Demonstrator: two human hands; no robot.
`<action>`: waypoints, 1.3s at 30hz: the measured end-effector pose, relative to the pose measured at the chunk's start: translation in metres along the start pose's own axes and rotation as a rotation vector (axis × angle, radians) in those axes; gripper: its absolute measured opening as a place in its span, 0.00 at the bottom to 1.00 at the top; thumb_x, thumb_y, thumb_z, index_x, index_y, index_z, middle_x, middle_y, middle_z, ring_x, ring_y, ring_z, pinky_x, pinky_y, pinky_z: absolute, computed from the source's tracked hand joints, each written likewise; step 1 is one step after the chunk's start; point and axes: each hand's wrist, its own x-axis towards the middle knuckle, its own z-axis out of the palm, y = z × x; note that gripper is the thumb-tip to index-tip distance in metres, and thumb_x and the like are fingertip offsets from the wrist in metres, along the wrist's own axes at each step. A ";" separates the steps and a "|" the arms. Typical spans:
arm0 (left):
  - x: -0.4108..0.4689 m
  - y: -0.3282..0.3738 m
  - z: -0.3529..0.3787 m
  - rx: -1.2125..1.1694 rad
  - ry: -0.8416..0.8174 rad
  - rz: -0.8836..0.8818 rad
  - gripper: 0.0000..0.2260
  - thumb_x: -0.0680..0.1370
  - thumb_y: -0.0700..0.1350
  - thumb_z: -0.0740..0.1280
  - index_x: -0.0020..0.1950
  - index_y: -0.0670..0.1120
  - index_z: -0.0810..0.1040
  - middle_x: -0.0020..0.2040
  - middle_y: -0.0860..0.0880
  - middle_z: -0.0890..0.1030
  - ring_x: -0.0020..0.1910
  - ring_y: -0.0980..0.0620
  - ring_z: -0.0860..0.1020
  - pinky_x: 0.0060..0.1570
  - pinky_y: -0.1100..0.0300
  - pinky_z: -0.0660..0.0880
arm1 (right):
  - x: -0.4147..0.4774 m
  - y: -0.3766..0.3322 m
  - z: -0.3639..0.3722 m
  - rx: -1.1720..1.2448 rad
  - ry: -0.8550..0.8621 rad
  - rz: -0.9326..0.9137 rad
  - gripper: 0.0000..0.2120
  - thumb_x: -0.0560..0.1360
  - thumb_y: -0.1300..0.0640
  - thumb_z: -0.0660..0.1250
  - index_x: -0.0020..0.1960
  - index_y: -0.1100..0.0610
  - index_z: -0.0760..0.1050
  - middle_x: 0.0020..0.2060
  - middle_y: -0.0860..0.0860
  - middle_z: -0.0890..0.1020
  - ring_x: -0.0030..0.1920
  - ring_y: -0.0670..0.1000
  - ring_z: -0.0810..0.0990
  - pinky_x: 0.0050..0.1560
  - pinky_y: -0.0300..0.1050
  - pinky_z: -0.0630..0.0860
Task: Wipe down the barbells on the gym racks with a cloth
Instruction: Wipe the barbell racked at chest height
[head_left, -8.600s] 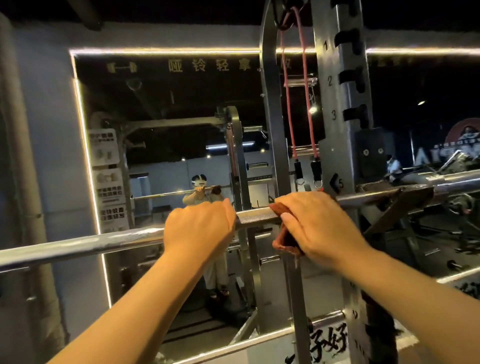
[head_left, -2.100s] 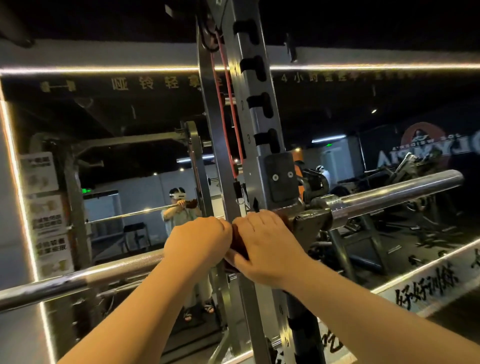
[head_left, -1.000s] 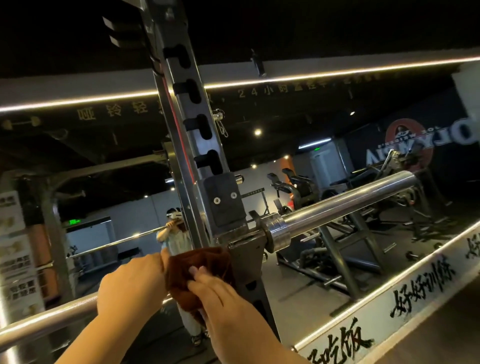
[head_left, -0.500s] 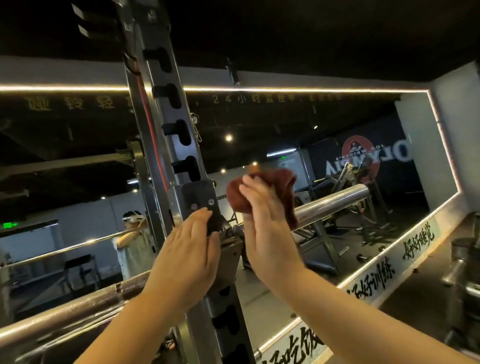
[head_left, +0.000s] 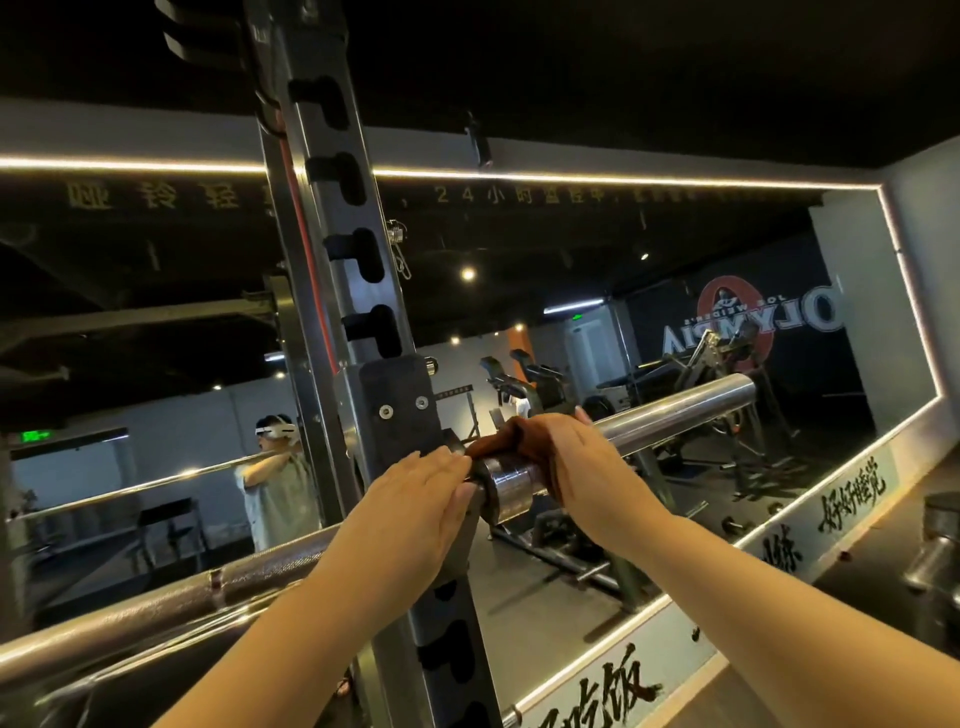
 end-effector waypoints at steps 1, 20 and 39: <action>0.000 0.002 -0.002 0.006 -0.002 -0.004 0.24 0.86 0.55 0.46 0.82 0.53 0.57 0.81 0.56 0.60 0.80 0.57 0.55 0.72 0.67 0.40 | 0.008 0.001 -0.005 -0.059 0.009 0.019 0.15 0.81 0.54 0.65 0.67 0.51 0.72 0.61 0.46 0.80 0.68 0.49 0.75 0.81 0.52 0.50; 0.010 0.032 -0.016 0.309 -0.028 -0.031 0.20 0.87 0.52 0.47 0.78 0.50 0.61 0.76 0.51 0.69 0.74 0.52 0.68 0.73 0.56 0.63 | 0.004 -0.052 0.013 0.207 0.004 0.028 0.18 0.87 0.47 0.49 0.64 0.52 0.74 0.57 0.47 0.80 0.64 0.47 0.76 0.79 0.54 0.57; 0.045 0.051 0.004 0.447 -0.030 -0.001 0.12 0.86 0.48 0.56 0.68 0.48 0.69 0.57 0.49 0.76 0.54 0.48 0.76 0.59 0.52 0.73 | -0.006 0.002 0.015 0.237 0.071 -0.114 0.23 0.85 0.49 0.45 0.70 0.48 0.73 0.64 0.42 0.77 0.70 0.38 0.67 0.77 0.37 0.43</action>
